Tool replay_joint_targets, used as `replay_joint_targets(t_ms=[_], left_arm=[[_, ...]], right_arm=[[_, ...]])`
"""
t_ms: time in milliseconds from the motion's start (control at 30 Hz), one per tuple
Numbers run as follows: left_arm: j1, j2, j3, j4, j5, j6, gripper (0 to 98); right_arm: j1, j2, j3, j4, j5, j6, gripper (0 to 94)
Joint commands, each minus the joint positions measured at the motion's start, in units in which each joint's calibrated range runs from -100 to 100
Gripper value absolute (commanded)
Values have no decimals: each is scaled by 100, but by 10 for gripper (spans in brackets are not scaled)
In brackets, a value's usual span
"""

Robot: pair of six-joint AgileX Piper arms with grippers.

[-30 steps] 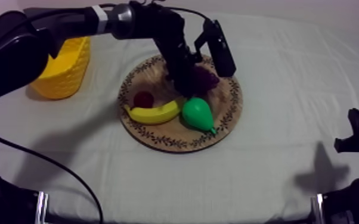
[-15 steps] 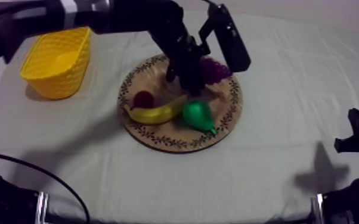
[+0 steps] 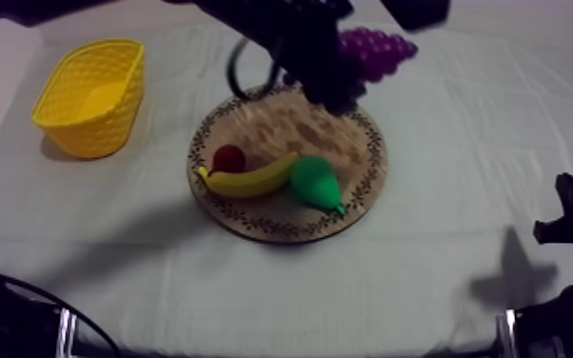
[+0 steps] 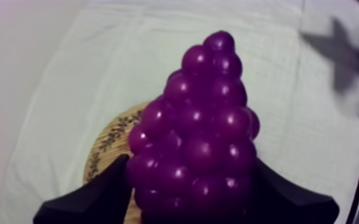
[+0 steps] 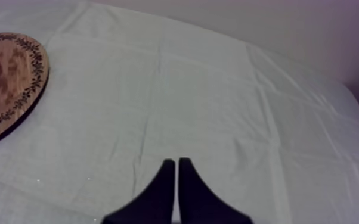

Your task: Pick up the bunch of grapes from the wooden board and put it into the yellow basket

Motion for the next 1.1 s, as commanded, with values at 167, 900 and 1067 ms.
replay_joint_targets(t_ms=[167, 900, 1067], left_arm=[[-515, -1247, 660, -4, 72, 164, 537], [-2940, -2746, 1826, 108, 763, 130, 538], [-3182, -2427, 1549, 100, 882, 122, 547]], right_arm=[[2, -2, 4, 0, 0, 0, 2], [2, -2, 4, 0, 0, 2, 2], [2, -2, 4, 0, 0, 1, 2]])
